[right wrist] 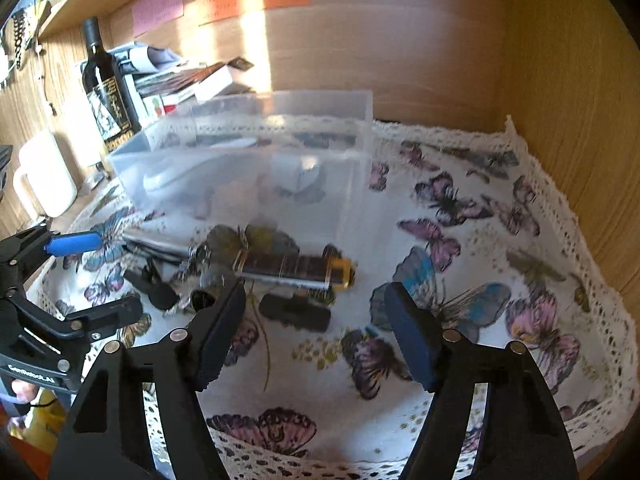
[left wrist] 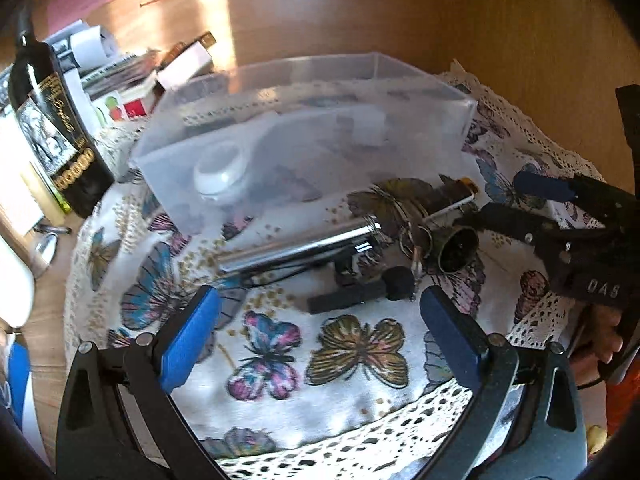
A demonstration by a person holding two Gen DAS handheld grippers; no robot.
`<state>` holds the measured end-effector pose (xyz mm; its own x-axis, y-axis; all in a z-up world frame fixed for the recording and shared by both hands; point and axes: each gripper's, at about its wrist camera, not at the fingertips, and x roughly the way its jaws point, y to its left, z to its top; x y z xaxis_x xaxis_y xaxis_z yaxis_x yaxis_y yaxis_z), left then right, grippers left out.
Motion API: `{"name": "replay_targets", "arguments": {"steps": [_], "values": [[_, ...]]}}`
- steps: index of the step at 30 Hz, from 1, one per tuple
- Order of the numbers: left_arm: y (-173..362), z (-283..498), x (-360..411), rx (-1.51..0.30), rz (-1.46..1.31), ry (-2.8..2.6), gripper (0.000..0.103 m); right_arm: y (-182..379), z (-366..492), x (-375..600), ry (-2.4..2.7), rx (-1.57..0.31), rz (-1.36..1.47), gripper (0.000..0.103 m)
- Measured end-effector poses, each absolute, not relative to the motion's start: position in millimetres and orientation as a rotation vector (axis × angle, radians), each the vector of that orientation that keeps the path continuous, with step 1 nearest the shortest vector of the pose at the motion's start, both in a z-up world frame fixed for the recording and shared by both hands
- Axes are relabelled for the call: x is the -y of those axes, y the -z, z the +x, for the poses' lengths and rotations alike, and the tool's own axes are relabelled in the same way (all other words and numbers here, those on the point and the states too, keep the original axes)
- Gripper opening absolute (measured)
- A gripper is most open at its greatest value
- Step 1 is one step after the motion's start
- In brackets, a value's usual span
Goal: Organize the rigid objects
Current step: 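Grasp a small black part with the left tool while the right tool grasps a black plug, then carry both black parts into the clear box and open both tools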
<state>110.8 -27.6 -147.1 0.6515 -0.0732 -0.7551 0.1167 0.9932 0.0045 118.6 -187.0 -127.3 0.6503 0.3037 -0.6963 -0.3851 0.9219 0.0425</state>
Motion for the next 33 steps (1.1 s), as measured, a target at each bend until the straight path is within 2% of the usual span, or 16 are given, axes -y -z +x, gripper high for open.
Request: {"name": "replay_targets", "arguments": {"steps": [3,5,12,14,17,25,33], "values": [[149.5,115.5,31.2,-0.865,0.036,0.101,0.099,133.3,118.4,182.3,-0.400,-0.789,-0.126,0.065],[150.2,120.0,31.4,-0.879,0.012,0.103,0.091,137.6,119.7,178.7,-0.404,-0.803,-0.136,0.061],[157.2,128.3,34.0,-0.915,-0.022,0.133,0.078,147.4,126.3,171.3,-0.399,-0.829,-0.133,0.057],[156.6,127.0,35.4,-0.909,-0.018,0.143,0.069,147.9,126.3,169.7,-0.381,-0.819,-0.140,0.043],[155.9,123.8,36.6,-0.899,-0.013,0.161,0.059,148.0,125.3,170.1,-0.366,-0.806,-0.148,0.042],[149.9,111.7,31.5,-0.868,-0.012,0.155,0.058,140.2,117.7,178.9,-0.360,-0.776,-0.121,0.042],[122.2,106.4,14.3,-0.782,-0.045,0.121,0.058,112.4,114.3,181.9,-0.361,-0.689,-0.097,0.042]]}}
